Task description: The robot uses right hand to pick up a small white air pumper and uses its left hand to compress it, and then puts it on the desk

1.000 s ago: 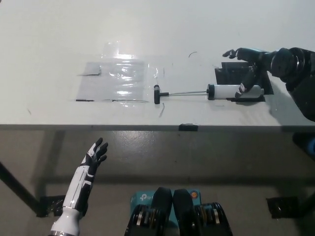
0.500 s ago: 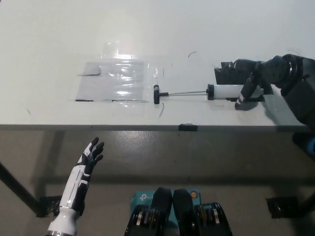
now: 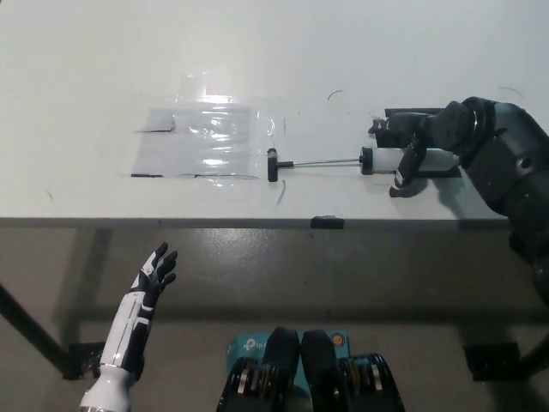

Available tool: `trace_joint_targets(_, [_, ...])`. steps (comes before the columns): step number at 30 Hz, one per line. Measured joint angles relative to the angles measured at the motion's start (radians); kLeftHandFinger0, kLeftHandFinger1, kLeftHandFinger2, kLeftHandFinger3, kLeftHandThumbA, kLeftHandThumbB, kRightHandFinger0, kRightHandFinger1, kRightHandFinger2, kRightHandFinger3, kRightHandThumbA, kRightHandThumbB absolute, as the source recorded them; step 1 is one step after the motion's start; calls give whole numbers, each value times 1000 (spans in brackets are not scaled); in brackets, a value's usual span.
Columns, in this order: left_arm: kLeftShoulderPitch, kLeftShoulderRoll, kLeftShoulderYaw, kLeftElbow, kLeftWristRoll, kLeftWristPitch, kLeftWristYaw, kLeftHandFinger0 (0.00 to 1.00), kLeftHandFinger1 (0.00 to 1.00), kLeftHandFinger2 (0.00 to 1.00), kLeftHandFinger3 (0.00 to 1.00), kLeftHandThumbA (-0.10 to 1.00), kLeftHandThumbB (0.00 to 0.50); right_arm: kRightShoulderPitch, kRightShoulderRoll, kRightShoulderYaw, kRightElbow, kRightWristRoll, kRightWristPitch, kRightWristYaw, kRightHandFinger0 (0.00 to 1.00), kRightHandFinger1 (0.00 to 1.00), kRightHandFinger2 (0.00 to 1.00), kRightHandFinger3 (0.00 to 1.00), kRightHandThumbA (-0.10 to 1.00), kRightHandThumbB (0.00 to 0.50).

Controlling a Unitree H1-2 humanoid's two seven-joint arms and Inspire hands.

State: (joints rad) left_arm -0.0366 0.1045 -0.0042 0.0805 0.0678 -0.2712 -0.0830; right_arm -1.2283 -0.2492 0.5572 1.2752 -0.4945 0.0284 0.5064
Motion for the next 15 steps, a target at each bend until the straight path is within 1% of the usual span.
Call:
trace_joint_targets(1, [0, 0, 0, -2, 0, 0, 0, 1000, 1000, 1000, 1000, 1000, 223, -2, 0, 4, 5, -2, -3, 0, 1000, 927, 900, 917, 847, 207])
trace_joint_targets(2, [0, 0, 0, -3, 0, 0, 0, 1000, 1000, 1000, 1000, 1000, 223, -7, 1, 13, 16, -6, -8, -3, 871, 809, 839, 860, 748, 212])
trace_joint_targets(3, [0, 0, 1, -3, 0, 0, 0, 1000, 1000, 1000, 1000, 1000, 211, -12, 2, 22, 28, -13, -10, -7, 221, 258, 440, 774, 292, 133])
trace_joint_targets(4, [-1, 0, 1, -3, 0, 0, 0, 1000, 1000, 1000, 1000, 1000, 216, -16, 4, 33, 39, -20, -10, -13, 41, 310, 608, 577, -84, 183])
trace_joint_targets(5, [-1, 0, 2, -3, -2, 0, 0, 1000, 1000, 1000, 1000, 1000, 218, -22, 5, 48, 45, -28, -10, -22, 144, 514, 791, 624, -99, 157])
trace_joint_targets(6, [-2, 0, 3, -3, -3, 0, 0, 1000, 1000, 1000, 1000, 1000, 230, -30, 5, 77, 48, -43, -11, -30, 225, 597, 807, 715, -100, 166])
trace_joint_targets(7, [-3, 0, 4, -3, -4, 0, 0, 1000, 1000, 1000, 1000, 1000, 235, -39, 6, 111, 54, -60, -10, -36, 137, 488, 726, 817, -100, 157])
trace_joint_targets(8, [-3, 1, 5, -4, -6, 0, -1, 1000, 1000, 1000, 1000, 1000, 235, -47, 7, 142, 61, -75, -9, -36, 86, 507, 781, 842, -100, 143])
trace_joint_targets(9, [-3, 1, 6, -4, -7, 1, -1, 1000, 1000, 1000, 1000, 1000, 249, -54, 10, 171, 69, -89, -7, -36, 17, 441, 765, 1000, -100, 122])
trace_joint_targets(10, [-4, 1, 7, -5, -9, 2, -1, 1000, 1000, 1000, 1000, 1000, 251, -61, 14, 198, 79, -105, -2, -35, 1, 431, 801, 1000, -100, 113])
trace_joint_targets(11, [-4, 1, 8, -6, -10, 3, -1, 1000, 1000, 1000, 1000, 1000, 245, -63, 16, 215, 84, -116, 5, -35, 96, 543, 918, 1000, -100, 84])
trace_joint_targets(12, [-5, 1, 9, -8, -12, 3, -1, 1000, 1000, 1000, 1000, 1000, 237, -65, 19, 230, 87, -124, 10, -35, 270, 677, 999, 1000, -83, 58])
trace_joint_targets(13, [-6, 1, 10, -9, -13, 4, -1, 1000, 1000, 1000, 1000, 1000, 235, -66, 20, 237, 88, -129, 14, -36, 292, 639, 881, 1000, -55, 55])
trace_joint_targets(14, [-6, 2, 10, -9, -16, 4, -1, 1000, 1000, 1000, 1000, 1000, 235, -65, 21, 244, 89, -133, 17, -40, 235, 550, 783, 1000, -62, 55])
trace_joint_targets(15, [-8, 3, 12, -10, -20, 4, -1, 1000, 1000, 1000, 1000, 1000, 236, -65, 21, 251, 92, -141, 24, -47, 156, 466, 693, 1000, -62, 57])
